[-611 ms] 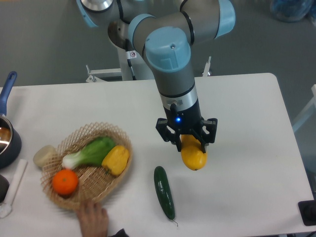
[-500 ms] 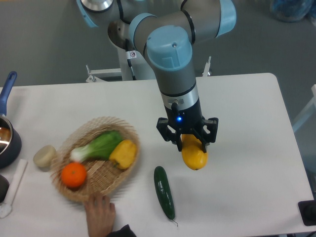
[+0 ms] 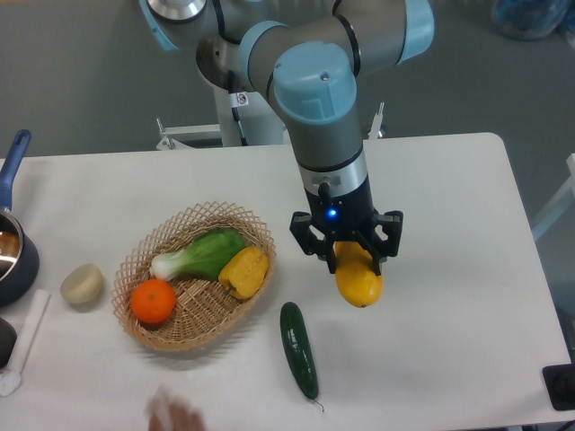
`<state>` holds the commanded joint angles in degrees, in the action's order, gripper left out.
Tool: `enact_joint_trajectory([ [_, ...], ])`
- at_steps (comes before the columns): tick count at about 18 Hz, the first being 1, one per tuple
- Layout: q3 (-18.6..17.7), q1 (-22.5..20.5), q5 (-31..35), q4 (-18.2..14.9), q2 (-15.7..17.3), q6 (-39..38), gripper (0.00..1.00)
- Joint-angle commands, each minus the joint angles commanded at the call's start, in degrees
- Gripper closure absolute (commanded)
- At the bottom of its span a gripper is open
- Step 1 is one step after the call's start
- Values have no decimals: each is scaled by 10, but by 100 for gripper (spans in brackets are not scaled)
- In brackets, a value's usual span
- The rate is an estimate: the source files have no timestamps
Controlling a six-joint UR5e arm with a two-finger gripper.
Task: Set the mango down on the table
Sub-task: 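Carry the held yellow mango with the gripper away from the basket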
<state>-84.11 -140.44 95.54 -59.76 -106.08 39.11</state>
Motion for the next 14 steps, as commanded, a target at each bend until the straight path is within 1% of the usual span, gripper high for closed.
enact_joint_trajectory([
  [3, -9, -5, 2, 0, 0, 30, 48],
  [7, -37, -27, 4, 3, -3, 83, 48],
  [9, -39, -37, 5, 3, -15, 103, 48],
  [12, -40, -50, 7, 5, -36, 112, 48],
  [14, -40, -58, 4, 14, -46, 110, 48],
])
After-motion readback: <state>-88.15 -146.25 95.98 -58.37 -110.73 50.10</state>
